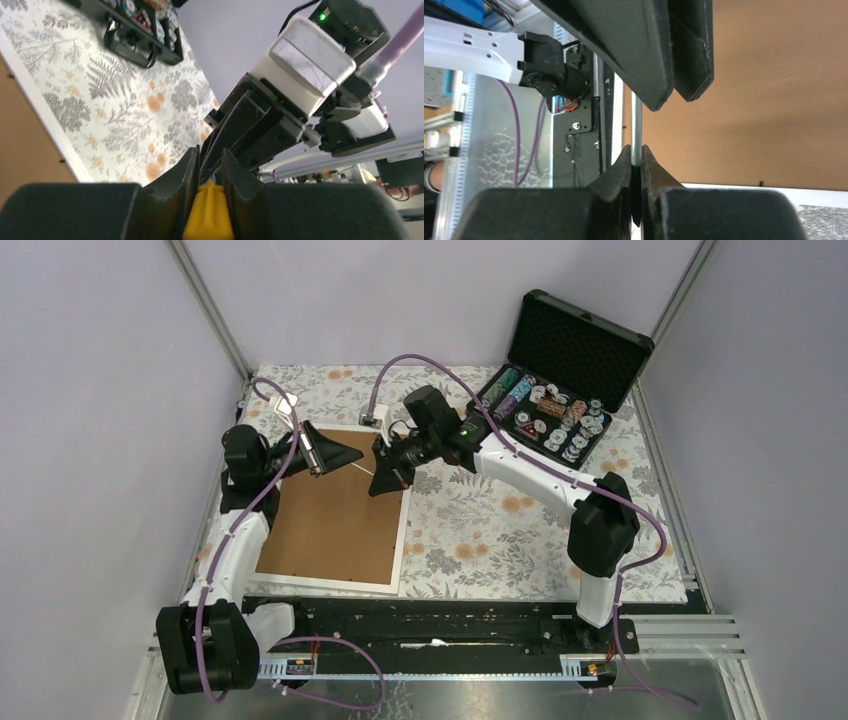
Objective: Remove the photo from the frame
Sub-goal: Adjust the screwdriver.
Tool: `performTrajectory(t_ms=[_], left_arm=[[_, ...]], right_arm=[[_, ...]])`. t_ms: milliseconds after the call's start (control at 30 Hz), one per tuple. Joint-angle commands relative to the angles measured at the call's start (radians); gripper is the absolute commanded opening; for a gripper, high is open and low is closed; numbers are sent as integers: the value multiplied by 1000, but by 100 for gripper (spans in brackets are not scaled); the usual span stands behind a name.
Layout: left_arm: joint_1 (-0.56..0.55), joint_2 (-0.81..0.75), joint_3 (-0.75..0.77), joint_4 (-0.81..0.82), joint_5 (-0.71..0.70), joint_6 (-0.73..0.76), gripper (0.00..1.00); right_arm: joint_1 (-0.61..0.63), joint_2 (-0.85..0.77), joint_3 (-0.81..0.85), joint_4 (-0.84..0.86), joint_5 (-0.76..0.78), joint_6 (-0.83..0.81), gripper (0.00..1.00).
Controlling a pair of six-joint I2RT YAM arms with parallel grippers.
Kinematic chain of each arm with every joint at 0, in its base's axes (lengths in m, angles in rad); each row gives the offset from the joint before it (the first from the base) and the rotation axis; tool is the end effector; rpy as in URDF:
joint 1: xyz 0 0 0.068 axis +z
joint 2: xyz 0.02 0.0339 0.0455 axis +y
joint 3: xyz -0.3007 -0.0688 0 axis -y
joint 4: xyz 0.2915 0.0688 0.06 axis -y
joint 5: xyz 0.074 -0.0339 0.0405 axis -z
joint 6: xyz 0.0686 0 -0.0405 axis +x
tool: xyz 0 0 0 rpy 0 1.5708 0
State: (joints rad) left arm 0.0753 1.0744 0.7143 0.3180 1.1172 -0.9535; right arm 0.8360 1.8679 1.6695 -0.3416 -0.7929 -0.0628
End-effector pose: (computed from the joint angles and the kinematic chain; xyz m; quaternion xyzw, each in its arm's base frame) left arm 0.2786 -0.0408 0.3270 0.0182 0.7134 -0.5958 0.3686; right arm 0.3059 0.4115 0.3396 -0.5201 0.6402 0.4826 0.2944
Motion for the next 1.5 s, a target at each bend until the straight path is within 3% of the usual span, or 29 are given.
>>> performTrajectory(t_ms=[0, 167, 233, 267, 333, 467, 533, 667, 833, 1467], left_arm=[[1, -1, 118, -276, 59, 288, 19], [9, 56, 280, -712, 139, 632, 52], [14, 86, 334, -856, 113, 733, 59], [19, 83, 334, -851, 96, 723, 60], [37, 33, 259, -661, 76, 564, 62], [39, -115, 11, -78, -13, 144, 71], [29, -97, -6, -6, -4, 73, 69], [6, 8, 16, 0, 89, 32, 57], [-5, -23, -33, 161, 109, -58, 49], [-71, -2, -45, 190, 111, -65, 20]], right_arm=[[-4, -18, 42, -43, -23, -48, 0], [-23, -36, -8, -65, -80, -68, 0], [-25, -42, -22, -61, -65, -57, 0], [-27, -44, -29, -48, -58, -37, 0], [-35, -52, -60, -9, -62, 17, 0], [-43, -30, -55, 89, -111, 112, 0], [-44, -15, -31, 65, -130, 94, 0], [-48, -7, -9, 10, -167, 22, 0], [-50, -11, 1, -16, -179, -6, 0], [-60, 25, 55, -123, -235, -66, 0]])
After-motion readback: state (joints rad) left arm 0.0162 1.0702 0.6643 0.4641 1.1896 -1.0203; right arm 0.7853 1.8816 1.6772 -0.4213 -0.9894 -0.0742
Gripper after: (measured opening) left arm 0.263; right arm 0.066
